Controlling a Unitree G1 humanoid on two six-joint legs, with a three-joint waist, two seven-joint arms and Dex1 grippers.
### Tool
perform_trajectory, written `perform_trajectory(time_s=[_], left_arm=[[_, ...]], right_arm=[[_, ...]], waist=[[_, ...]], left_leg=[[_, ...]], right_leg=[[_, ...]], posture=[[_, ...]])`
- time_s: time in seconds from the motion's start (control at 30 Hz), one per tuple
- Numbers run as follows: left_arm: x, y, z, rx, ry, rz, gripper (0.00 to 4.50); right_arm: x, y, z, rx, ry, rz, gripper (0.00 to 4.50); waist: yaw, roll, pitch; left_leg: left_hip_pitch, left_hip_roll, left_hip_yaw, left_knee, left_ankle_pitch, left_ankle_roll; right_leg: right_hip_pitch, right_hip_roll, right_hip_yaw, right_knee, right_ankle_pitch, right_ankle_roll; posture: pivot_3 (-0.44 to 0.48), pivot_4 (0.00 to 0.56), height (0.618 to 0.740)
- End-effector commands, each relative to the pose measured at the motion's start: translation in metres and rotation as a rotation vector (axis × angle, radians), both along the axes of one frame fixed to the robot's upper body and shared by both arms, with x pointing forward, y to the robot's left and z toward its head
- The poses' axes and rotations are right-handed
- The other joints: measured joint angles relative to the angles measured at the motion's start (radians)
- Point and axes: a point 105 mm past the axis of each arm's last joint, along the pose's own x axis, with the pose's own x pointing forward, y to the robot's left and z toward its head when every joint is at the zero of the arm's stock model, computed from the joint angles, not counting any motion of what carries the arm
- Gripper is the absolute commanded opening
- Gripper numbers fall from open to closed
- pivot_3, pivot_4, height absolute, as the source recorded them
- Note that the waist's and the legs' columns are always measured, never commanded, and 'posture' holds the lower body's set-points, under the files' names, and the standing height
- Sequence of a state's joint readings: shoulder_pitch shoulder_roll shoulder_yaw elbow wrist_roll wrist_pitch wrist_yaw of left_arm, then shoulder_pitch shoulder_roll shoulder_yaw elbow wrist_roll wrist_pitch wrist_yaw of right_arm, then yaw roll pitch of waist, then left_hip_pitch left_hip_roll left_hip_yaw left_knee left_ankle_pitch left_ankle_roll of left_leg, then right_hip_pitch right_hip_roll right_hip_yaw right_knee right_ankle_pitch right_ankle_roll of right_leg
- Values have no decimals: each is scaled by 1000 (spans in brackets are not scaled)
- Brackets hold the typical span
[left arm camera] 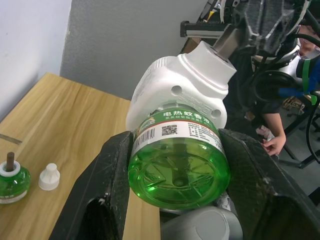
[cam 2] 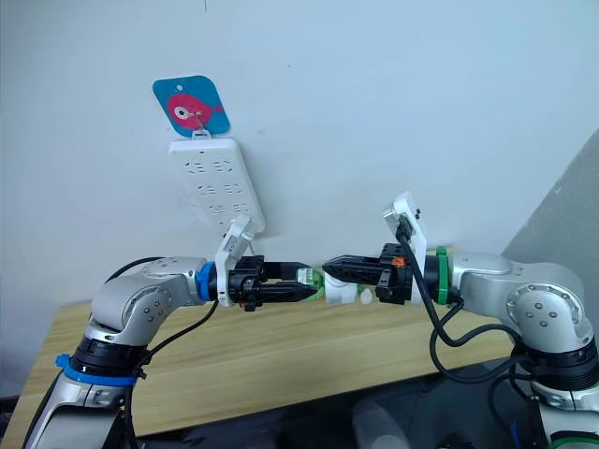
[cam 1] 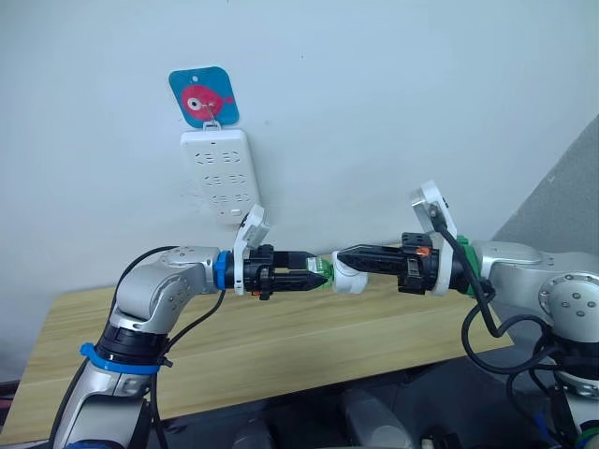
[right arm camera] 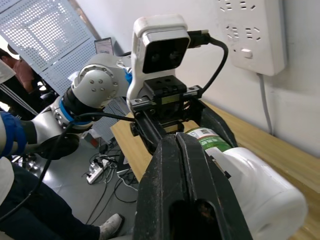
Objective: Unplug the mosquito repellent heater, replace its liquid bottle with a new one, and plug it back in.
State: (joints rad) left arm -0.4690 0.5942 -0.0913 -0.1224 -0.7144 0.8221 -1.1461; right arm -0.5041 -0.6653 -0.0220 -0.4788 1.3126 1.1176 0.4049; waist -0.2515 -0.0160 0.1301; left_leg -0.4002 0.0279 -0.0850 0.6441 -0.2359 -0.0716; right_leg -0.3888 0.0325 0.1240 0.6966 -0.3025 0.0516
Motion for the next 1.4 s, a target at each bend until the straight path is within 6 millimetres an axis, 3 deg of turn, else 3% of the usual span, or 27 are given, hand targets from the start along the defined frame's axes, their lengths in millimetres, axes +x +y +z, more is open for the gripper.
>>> perform_trajectory(time_s=[0.03,0.43,0.6,0.77,0.93,1.4], left_arm=[[-14,-7,21,-60,-68,-99,2335],[5,4,17,-132,23,43,2334],[15,12,22,-243,168,105,2334],[5,16,27,-259,259,47,2334],[-2,14,29,-247,267,3,2334],[-10,17,23,-239,261,-47,2333]], right_arm=[[6,-2,9,11,-55,-30,0],[-16,-13,44,153,-75,57,0],[-13,-35,40,130,-86,-71,978],[-12,-48,15,-47,-144,-121,2719],[-12,-45,8,-81,-163,-70,4445],[-2,-25,2,-56,-60,84,4500]], waist=[[0,0,0],[1,0,0],[3,0,0],[0,0,0],[-5,0,-1],[-14,0,-1]], left_leg=[[0,0,0,0,0,0],[0,0,0,0,0,0],[0,0,0,0,0,0],[-1,0,0,0,0,0],[1,0,1,0,0,0],[0,0,1,0,0,0]], right_leg=[[0,0,0,0,0,0],[0,0,0,0,0,0],[0,0,0,0,0,0],[0,0,0,-1,0,0],[0,0,0,-1,0,0],[0,0,0,-1,0,0]], posture=[[-275,61,740],[-277,62,740],[-291,61,740],[-307,59,740],[-312,58,740],[-299,56,740]])
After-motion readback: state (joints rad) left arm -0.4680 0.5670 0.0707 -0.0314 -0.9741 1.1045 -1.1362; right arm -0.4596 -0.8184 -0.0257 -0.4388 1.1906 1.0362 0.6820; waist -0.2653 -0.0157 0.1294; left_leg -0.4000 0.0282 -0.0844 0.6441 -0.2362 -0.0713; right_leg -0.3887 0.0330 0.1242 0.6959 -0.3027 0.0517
